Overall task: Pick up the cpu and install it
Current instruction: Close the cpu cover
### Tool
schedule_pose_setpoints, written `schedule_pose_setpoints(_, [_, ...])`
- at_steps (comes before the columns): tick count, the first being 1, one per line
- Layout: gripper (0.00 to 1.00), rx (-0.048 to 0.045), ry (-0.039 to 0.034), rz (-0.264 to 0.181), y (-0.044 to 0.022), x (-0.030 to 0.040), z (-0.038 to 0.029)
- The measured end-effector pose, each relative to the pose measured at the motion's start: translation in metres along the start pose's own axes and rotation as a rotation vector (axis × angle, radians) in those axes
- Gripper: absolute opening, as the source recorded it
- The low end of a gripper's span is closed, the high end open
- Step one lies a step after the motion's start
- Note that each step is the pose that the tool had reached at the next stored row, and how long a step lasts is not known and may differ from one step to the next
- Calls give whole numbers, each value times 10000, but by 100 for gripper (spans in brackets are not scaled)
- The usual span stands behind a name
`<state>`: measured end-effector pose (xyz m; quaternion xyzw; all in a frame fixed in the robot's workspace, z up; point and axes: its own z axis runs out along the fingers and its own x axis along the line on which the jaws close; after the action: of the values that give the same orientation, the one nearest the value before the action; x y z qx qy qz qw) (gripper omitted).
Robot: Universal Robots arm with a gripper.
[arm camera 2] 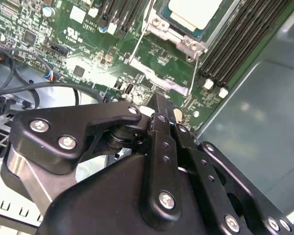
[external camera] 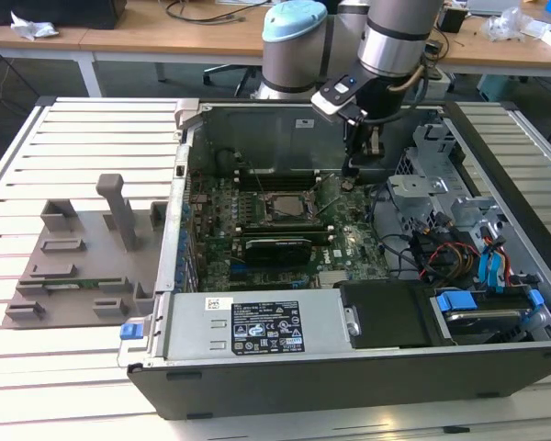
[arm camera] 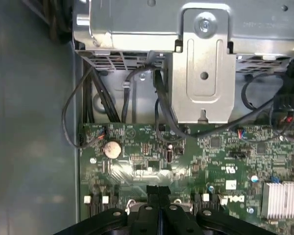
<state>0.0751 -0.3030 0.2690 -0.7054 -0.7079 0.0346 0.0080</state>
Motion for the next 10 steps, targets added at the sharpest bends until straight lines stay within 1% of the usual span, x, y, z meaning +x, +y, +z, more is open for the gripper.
schedule_pose_setpoints(2, [11,3,0,-7,5,2,50])
schedule_pose_setpoints(4, [11,3,-1,-35,10,5,123])
schedule_pose_setpoints(5, [11,2,-5,-93,12,6,154])
schedule_pose_setpoints(6, [11,-5,-18,-310,15,8,205])
schedule_pose_setpoints(7, [11,-8,-24,-395,9,8,222])
schedule_pose_setpoints(10, [11,-9,-24,-407,-26,9,234])
